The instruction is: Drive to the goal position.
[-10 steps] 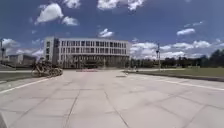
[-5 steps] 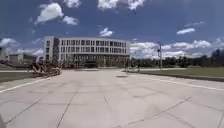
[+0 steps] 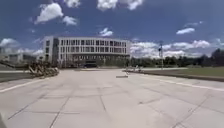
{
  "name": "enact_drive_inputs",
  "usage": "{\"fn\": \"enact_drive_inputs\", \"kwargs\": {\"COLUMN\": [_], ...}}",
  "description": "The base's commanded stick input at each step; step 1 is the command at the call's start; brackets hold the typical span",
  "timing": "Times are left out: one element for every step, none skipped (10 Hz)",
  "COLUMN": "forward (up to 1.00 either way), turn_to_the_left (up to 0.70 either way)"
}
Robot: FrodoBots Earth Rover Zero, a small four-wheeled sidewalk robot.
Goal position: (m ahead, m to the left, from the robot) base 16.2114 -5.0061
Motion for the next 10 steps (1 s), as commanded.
{"fn": "enact_drive_inputs", "kwargs": {"forward": [0.70, 0.70, 0.70, 0.70, 0.70, 0.70, 0.70, 0.70, 0.70, 0.70], "turn_to_the_left": [0.00, 0.00, 0.00, 0.00, 0.00, 0.00, 0.00, 0.00, 0.00, 0.00]}}
